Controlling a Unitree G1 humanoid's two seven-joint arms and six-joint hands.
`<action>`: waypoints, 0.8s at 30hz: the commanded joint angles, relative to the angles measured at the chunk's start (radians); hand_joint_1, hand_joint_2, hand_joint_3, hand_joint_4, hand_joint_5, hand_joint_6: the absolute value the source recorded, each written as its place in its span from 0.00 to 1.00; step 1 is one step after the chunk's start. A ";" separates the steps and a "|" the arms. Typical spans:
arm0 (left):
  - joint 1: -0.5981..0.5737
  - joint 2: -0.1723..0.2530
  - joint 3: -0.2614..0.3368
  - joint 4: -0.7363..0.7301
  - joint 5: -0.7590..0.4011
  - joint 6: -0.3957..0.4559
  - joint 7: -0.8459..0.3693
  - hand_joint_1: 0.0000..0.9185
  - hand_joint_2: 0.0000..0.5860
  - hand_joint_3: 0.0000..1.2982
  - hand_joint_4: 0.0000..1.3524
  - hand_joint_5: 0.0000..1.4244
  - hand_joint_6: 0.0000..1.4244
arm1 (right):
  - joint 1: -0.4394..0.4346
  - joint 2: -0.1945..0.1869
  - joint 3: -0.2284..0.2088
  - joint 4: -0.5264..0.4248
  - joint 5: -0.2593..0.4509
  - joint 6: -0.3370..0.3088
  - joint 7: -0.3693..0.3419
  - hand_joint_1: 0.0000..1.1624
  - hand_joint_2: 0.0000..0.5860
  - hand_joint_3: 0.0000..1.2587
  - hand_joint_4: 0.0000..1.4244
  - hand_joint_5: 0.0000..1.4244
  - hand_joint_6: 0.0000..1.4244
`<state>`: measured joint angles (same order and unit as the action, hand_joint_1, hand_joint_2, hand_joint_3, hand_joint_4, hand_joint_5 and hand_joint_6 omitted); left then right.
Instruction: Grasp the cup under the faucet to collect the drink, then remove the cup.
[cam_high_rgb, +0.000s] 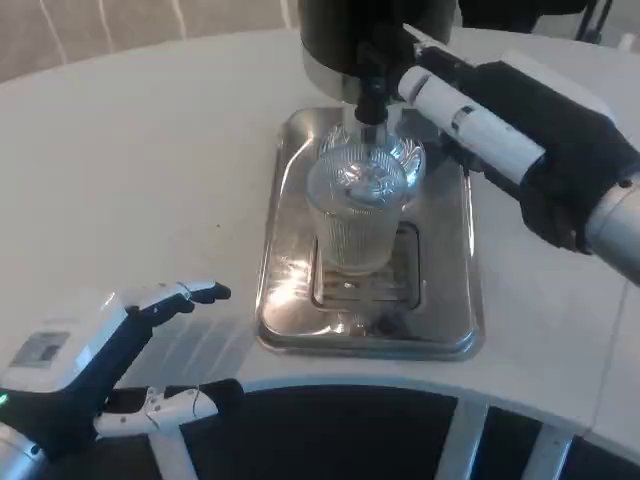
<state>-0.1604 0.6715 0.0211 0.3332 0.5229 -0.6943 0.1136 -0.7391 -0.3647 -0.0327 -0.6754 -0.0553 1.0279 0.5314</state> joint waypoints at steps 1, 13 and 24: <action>0.032 0.016 0.012 -0.032 0.018 0.006 0.016 0.07 0.16 0.25 0.21 0.23 0.26 | -0.020 -0.013 0.018 0.028 0.035 -0.012 -0.027 0.09 1.00 0.00 0.00 0.00 0.03; 0.145 0.015 0.090 -0.111 0.048 0.018 0.100 0.06 0.16 0.23 0.14 0.17 0.24 | -0.043 -0.011 0.076 0.071 0.078 -0.025 -0.084 0.02 0.97 0.00 0.00 0.00 0.03; 0.170 0.014 0.099 -0.109 0.038 0.023 0.086 0.06 0.16 0.23 0.13 0.17 0.24 | -0.081 -0.019 0.128 0.066 0.090 -0.030 -0.093 0.00 0.94 0.00 0.00 0.00 0.03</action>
<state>-0.0012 0.6713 0.1173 0.2272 0.5610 -0.6806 0.2046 -0.7866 -0.3781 0.0705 -0.5979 0.0087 1.0227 0.4277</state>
